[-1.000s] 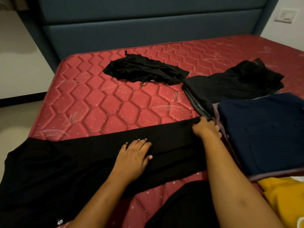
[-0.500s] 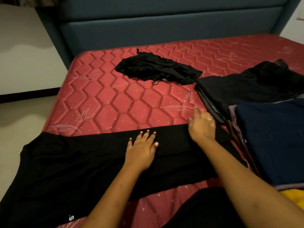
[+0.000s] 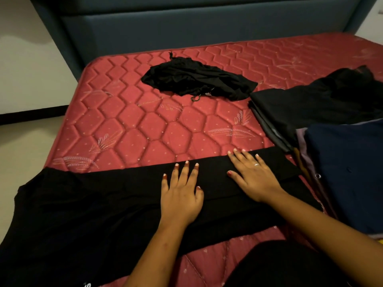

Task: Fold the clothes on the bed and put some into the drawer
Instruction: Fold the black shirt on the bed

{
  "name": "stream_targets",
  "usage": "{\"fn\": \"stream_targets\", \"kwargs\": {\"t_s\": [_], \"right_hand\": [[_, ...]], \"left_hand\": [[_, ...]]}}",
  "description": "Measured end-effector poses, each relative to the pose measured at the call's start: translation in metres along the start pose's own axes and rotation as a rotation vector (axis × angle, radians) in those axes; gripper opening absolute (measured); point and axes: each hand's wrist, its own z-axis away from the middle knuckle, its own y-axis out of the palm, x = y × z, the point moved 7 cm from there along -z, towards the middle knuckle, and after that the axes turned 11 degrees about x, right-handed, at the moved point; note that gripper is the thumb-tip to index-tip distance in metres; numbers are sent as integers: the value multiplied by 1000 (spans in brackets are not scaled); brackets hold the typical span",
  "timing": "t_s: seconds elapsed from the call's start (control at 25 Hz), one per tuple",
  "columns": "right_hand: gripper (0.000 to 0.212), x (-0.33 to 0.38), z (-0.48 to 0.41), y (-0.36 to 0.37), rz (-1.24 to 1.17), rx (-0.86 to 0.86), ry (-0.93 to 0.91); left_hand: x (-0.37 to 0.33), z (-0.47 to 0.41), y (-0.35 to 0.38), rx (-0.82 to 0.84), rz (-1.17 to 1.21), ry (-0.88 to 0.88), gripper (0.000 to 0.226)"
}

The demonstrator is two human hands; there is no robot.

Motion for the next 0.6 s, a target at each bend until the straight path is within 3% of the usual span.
{"fn": "stream_targets", "kwargs": {"t_s": [0.24,0.32,0.4,0.48,0.6], "right_hand": [[78,-77,16,7,-45,-2,285],[68,-98,24,2,-191,35,359],[63,-100,38,-7,-305,-36,406],[63,-71,59,-17,-219,-210,314],[66,-16,81,3,-161,-47,37]], "left_hand": [[0,6,-3,43,25,-33,71],[1,7,-6,95,37,-96,66],[-19,10,-9,96,58,-108,60],[-68,22,-10,3,58,70,60],[-118,36,15,19,-42,287,61]]}}
